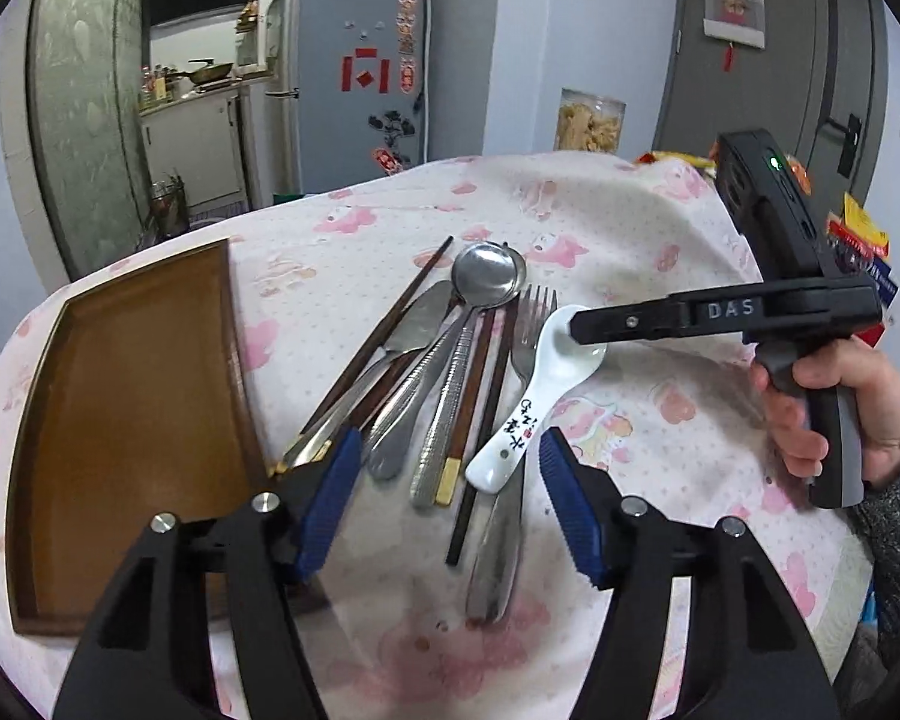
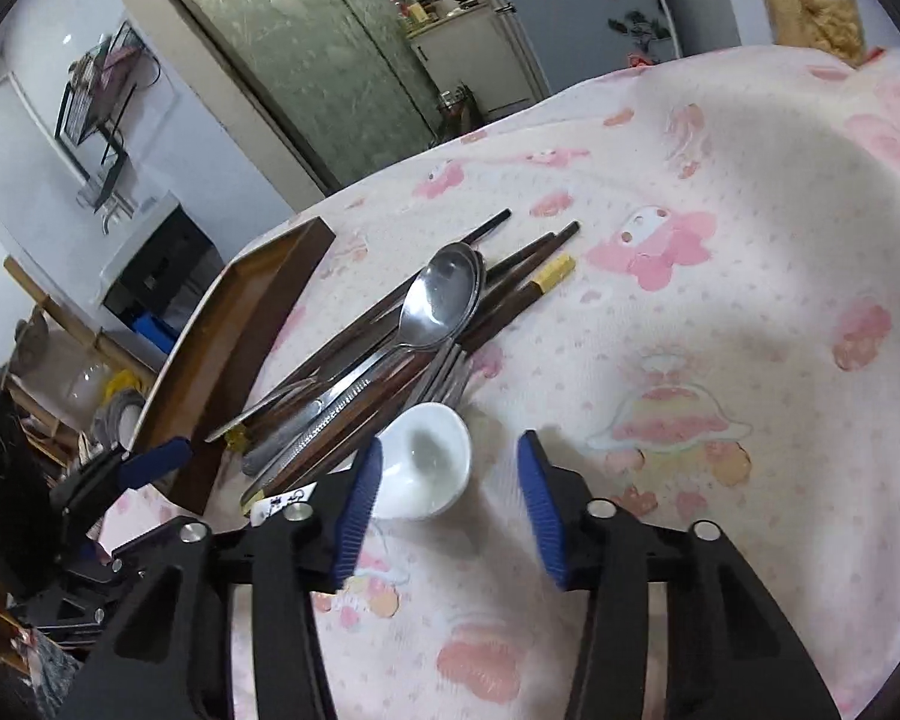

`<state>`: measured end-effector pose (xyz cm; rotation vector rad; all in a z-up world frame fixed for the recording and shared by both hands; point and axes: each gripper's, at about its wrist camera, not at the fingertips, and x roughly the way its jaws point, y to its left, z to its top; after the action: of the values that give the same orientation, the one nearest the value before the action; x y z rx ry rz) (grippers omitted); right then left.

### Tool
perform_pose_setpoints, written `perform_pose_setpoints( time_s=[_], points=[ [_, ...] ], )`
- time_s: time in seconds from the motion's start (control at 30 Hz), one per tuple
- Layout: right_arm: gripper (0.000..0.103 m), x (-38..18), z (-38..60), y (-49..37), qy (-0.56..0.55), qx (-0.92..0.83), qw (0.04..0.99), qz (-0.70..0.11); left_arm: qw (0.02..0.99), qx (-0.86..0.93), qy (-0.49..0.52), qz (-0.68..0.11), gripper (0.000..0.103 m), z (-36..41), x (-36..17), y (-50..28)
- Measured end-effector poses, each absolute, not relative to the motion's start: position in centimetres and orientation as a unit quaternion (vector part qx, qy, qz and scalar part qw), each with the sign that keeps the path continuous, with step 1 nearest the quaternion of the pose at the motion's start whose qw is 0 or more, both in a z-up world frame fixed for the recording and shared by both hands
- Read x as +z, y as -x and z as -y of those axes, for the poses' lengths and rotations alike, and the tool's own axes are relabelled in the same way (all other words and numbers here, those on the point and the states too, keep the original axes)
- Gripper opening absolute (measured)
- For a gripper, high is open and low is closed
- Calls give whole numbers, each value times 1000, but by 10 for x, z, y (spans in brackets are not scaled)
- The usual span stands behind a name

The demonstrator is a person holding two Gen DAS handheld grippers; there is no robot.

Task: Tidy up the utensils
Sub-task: 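Lower the left tool onto the white ceramic spoon and close on it, then carry the white spoon into the brown tray and open the left tool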

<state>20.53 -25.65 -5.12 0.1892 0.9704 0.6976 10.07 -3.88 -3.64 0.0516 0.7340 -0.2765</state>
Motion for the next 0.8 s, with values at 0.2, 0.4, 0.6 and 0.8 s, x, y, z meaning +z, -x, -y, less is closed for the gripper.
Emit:
perform_pose_setpoints(
  time_s=[0.2, 0.4, 0.6, 0.8],
  points=[
    [13, -53, 247, -208, -65, 329, 826, -454, 912, -137, -51, -383, 59, 51, -47, -119],
    [6, -40, 249, -203, -90, 368, 816, -437, 906, -146, -70, -392, 59, 62, -49, -126],
    [6, -18, 242, -193, -80, 396, 812, -422, 901, -162, -88, -392, 35, 72, -51, -129],
    [6, 1, 231, -189, -82, 406, 810, -414, 908, -163, -86, -376, 27, 66, -37, -118]
  ],
)
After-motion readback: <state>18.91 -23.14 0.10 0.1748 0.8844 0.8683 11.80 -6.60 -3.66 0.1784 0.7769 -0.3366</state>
